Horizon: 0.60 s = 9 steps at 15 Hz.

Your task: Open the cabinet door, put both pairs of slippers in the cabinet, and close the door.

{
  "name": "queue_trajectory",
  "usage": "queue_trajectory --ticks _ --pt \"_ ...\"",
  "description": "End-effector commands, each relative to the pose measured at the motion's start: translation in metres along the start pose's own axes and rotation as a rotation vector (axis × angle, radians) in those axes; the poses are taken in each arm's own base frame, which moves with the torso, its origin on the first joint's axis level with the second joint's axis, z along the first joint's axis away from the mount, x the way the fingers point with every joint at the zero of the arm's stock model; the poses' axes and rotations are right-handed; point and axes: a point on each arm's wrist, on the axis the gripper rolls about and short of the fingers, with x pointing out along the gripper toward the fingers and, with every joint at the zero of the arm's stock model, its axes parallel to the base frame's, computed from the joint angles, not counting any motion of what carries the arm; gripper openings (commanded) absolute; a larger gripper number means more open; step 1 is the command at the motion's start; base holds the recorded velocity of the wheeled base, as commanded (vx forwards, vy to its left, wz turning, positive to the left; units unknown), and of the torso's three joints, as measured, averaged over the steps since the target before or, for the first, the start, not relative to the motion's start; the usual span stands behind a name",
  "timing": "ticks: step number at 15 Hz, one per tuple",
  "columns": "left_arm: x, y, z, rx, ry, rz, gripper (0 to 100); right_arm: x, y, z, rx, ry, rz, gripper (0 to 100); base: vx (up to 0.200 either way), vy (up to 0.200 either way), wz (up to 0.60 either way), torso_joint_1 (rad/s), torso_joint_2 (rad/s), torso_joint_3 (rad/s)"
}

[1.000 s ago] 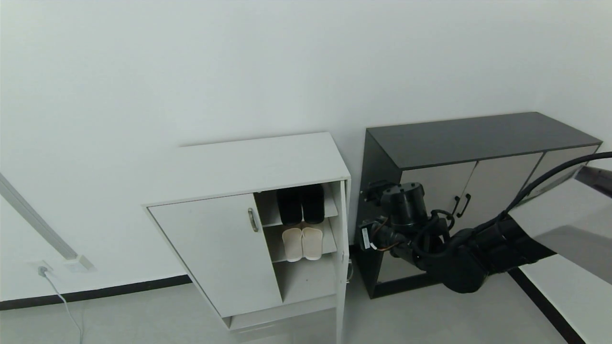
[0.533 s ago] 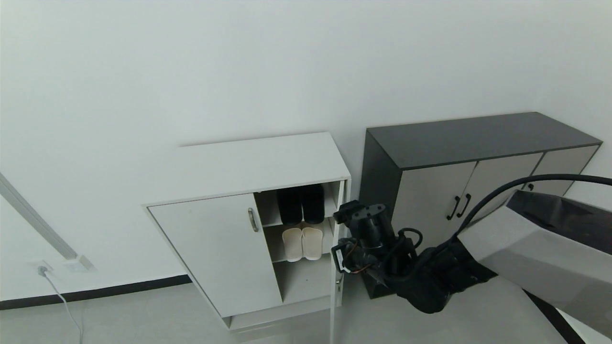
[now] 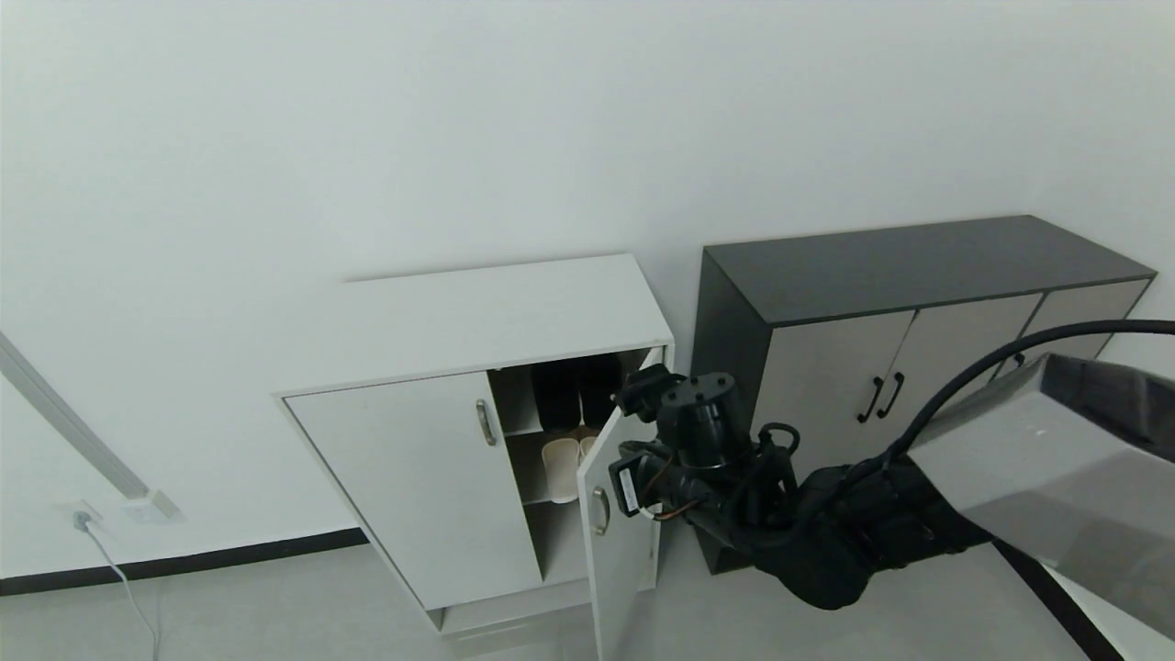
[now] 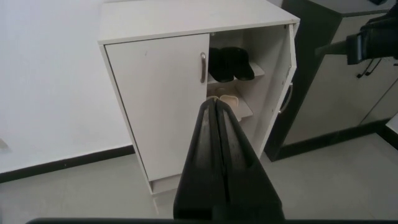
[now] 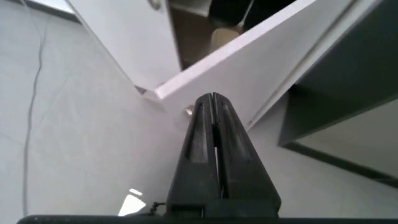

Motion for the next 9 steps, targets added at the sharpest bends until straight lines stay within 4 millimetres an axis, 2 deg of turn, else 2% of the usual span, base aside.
queue_trajectory --ticks 1,4,9 --pt "0.0 0.0 0.0 0.0 0.001 0.001 0 -0.015 -0.007 0.016 0.005 -0.039 -0.008 0 0.0 0.0 0.0 0.0 0.0 0.0" --pt "0.0 0.0 0.0 0.0 0.001 0.001 0 -0.019 -0.009 0.015 0.004 -0.032 -0.008 0 0.0 0.0 0.0 0.0 0.0 0.0" --pt "0.0 0.0 0.0 0.0 0.001 0.001 0 -0.021 -0.009 0.007 -0.002 -0.004 0.005 0 0.0 0.0 0.6 0.002 0.0 0.003"
